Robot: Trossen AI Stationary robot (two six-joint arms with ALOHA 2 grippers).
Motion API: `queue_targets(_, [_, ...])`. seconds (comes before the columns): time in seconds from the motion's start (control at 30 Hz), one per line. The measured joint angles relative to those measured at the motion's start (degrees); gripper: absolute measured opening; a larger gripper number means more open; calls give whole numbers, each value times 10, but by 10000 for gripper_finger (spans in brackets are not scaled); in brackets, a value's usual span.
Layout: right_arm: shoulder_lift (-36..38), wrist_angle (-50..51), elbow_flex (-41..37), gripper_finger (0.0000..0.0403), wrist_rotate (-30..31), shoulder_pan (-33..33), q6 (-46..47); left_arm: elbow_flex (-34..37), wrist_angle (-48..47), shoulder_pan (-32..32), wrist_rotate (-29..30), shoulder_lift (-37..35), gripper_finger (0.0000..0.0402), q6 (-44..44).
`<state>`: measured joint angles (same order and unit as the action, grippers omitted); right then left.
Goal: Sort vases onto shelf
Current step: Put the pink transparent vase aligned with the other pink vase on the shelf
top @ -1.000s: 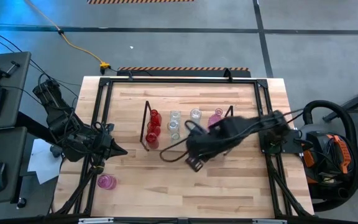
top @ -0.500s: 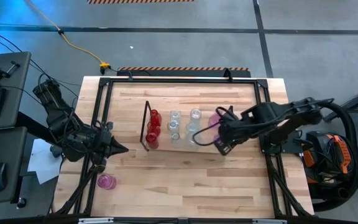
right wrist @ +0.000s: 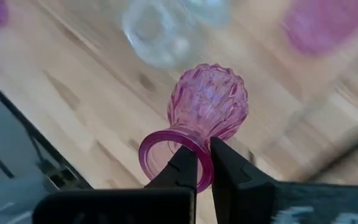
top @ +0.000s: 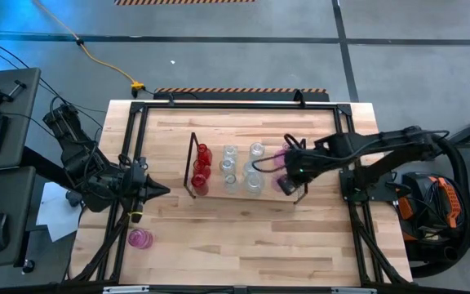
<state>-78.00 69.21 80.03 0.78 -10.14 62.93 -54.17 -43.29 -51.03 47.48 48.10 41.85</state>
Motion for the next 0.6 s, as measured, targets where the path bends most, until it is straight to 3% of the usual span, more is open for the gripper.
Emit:
queue_targets(0.13, [0,-57,-28,0,-5,34,-33,0,1,0,12,0,0,5])
queue_targets(0.6, [-36,-40,-33,0,-41,97,-70,0,0,0,13,0,0,16])
